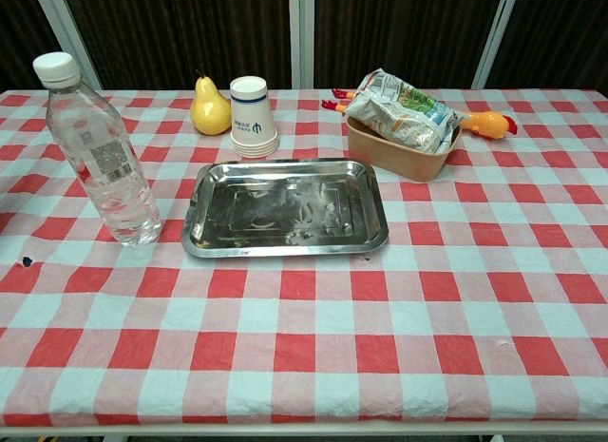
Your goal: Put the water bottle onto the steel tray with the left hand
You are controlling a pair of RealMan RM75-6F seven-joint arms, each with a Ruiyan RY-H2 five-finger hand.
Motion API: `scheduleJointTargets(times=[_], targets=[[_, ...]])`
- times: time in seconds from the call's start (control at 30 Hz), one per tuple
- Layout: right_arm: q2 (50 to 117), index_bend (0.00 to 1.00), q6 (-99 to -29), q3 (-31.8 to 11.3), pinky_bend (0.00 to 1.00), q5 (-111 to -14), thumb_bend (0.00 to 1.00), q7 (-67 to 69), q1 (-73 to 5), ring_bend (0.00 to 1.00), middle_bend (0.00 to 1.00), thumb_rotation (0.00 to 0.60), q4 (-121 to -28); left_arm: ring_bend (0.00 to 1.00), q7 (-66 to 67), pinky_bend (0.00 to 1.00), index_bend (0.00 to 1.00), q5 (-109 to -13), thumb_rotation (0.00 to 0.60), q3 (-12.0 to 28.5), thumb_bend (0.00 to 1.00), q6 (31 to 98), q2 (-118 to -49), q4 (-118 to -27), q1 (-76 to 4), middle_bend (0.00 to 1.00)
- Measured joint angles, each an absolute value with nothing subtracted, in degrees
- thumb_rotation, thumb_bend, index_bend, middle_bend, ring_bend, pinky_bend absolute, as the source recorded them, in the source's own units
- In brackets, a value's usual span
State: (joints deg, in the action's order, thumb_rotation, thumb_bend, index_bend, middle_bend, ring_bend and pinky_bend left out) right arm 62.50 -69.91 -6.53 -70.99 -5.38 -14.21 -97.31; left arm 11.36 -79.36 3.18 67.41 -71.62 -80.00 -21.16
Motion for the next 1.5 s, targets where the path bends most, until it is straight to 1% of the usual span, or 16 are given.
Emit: scheduleJointTargets(times=[0.37,0.57,0.77,0.93,1.1,1.27,1.5], targets=[[62.4,0.12,-69.73,-6.7,0.05,-70.8,0.12,-5.25,-14.3,0.0,0.14,0.6,-97.26,0.09,10.26,0.14,0.16,-79.06,0.6,3.42,0.13,67.46,-71.91,-80.21,-21.19,0.2],[62.65,0.12,-69.14,-6.89,0.05,-69.72,0.11,-5.82,-14.54,0.0,0.14,0.6,-96.88,0.09,4.77,0.14,0.16,-77.89,0.6,4.18,0.11,67.33,-71.77,-80.19,-20.74,0.2],[62.61,0.12,-68.98,-6.69,0.05,-70.42,0.11,-5.48,-14.61,0.0,0.14,0.6,-97.0,0.09,-7.2,0.14,0.16,-78.15,0.6,5.41,0.06,69.98,-73.43,-80.14,-19.34,0.2],[62.34,0.12,-69.13,-6.21,0.05,-71.63,0.12,-4.5,-14.35,0.0,0.14,0.6,-97.32,0.09,-24.02,0.14,0.16,-77.54,0.6,6.95,0.05,71.4,-75.84,-80.85,-17.87,0.2],[62.11,0.12,-69.45,-6.01,0.05,-72.63,0.12,-3.76,-14.2,0.0,0.14,0.6,-97.64,0.09,-39.29,0.14,0.16,-78.14,0.6,7.31,0.02,72.27,-79.19,-80.74,-16.19,0.2],[62.04,0.12,-69.99,-6.17,0.05,-72.91,0.11,-3.37,-14.07,0.0,0.14,0.6,-97.65,0.09,-45.33,0.14,0.14,-78.31,0.6,7.17,0.0,70.96,-83.64,-79.86,-15.69,0.2],[61.97,0.12,-70.04,-6.62,0.05,-72.44,0.11,-2.9,-14.09,0.0,0.14,0.6,-97.31,0.09,-45.4,0.14,0.14,-76.12,0.6,8.51,0.0,68.44,-88.75,-78.26,-16.83,0.2]])
